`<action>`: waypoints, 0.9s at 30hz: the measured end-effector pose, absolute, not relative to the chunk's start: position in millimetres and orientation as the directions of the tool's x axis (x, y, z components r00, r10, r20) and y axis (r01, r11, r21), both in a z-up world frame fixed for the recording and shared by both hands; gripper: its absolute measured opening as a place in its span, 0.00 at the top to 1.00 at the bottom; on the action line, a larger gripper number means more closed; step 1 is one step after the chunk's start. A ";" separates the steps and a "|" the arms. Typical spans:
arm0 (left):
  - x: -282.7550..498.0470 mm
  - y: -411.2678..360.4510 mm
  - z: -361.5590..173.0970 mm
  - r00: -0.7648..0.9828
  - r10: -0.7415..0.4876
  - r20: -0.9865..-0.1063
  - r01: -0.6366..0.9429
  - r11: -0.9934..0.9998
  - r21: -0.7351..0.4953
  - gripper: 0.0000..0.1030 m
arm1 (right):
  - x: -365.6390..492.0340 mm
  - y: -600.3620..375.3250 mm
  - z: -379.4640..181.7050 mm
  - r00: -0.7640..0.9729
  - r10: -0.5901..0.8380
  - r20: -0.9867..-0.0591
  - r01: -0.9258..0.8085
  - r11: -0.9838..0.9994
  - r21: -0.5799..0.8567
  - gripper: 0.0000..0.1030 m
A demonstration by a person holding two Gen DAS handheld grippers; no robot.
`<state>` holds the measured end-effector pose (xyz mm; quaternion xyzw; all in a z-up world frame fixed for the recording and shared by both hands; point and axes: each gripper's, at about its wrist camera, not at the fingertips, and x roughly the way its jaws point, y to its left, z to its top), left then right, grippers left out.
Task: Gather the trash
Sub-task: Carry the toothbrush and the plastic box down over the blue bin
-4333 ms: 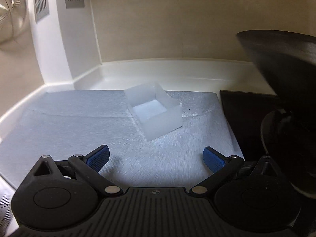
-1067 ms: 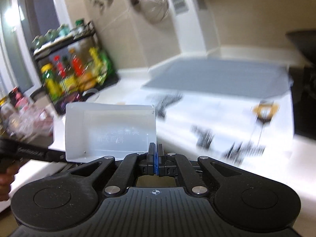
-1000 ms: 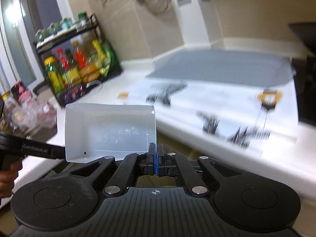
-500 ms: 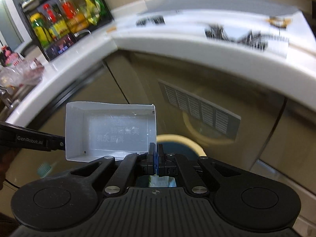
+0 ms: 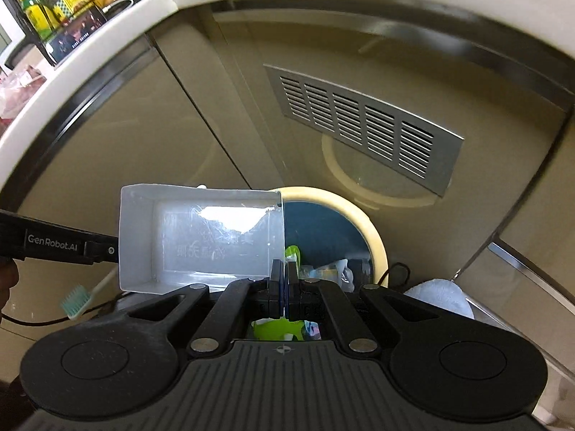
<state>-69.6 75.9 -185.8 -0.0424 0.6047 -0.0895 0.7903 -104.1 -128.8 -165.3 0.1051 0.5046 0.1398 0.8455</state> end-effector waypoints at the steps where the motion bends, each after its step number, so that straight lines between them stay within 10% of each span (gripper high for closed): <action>1: -66.7 76.4 -189.7 0.247 -0.193 -0.950 0.086 0.980 -0.177 0.88 | -101.8 -127.9 -166.6 0.450 0.339 -0.826 -0.129 0.940 0.316 1.00; 27: -21.3 52.9 -266.8 0.132 -0.090 -0.987 0.106 0.991 -0.077 0.88 | -54.1 -106.1 -226.1 0.319 0.259 -0.911 -0.095 0.966 0.242 0.99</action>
